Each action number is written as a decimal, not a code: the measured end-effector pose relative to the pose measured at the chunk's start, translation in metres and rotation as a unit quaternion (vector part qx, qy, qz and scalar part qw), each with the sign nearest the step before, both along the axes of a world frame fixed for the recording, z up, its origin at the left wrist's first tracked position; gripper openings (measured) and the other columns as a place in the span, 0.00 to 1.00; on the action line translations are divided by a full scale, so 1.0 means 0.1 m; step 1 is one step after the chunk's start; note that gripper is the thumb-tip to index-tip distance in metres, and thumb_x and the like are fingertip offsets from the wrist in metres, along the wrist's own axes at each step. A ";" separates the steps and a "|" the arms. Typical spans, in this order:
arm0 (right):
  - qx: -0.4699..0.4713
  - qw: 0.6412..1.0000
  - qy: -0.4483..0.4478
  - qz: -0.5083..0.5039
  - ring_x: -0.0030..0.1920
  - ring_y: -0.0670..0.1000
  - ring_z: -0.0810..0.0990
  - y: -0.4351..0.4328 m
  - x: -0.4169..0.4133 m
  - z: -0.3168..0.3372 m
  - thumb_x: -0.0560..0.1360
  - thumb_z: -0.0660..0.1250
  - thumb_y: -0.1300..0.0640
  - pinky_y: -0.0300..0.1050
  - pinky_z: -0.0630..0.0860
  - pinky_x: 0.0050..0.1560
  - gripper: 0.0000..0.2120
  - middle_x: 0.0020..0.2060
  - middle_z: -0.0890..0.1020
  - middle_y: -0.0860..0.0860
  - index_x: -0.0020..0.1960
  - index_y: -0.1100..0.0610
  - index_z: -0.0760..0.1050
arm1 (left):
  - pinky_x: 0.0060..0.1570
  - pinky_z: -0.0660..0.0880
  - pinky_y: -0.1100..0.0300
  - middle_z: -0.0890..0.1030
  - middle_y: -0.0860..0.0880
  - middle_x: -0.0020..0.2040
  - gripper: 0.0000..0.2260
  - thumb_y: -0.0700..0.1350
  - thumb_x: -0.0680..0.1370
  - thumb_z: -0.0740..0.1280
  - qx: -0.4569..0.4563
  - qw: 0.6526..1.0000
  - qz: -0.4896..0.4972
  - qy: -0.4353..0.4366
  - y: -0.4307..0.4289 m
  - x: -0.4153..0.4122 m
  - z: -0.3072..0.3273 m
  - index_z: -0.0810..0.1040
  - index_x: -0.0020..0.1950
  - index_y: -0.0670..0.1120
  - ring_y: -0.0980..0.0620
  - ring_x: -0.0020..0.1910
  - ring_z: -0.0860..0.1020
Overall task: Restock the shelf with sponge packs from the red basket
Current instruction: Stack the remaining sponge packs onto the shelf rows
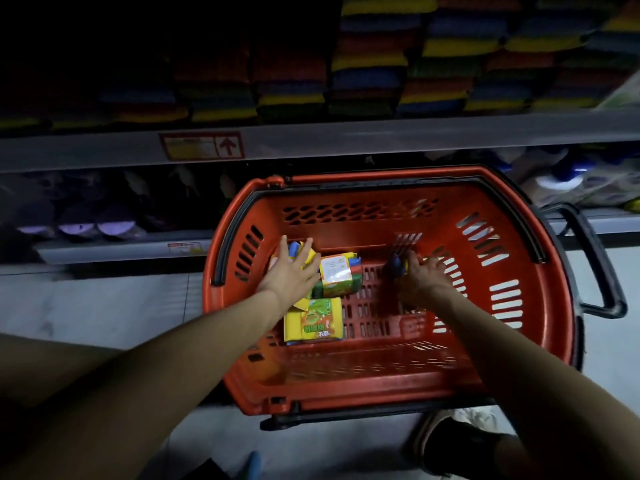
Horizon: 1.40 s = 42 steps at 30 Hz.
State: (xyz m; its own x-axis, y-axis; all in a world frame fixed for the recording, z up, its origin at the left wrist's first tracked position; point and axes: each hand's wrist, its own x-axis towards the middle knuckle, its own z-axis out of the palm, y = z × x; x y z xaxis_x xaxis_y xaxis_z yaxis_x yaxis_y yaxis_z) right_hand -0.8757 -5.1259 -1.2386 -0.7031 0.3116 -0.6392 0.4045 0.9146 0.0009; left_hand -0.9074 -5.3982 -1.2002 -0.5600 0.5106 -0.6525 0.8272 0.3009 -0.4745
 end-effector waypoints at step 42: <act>-0.198 0.762 0.575 0.222 0.69 0.59 0.72 -0.21 0.63 2.39 0.64 0.79 0.67 0.53 0.72 0.69 0.40 0.68 0.71 0.58 0.72 0.61 0.64 | 0.61 0.64 0.79 0.58 0.69 0.73 0.53 0.68 0.63 0.74 0.755 0.540 0.350 -0.120 -0.31 0.56 1.81 0.53 0.82 0.58 0.71 0.72 0.62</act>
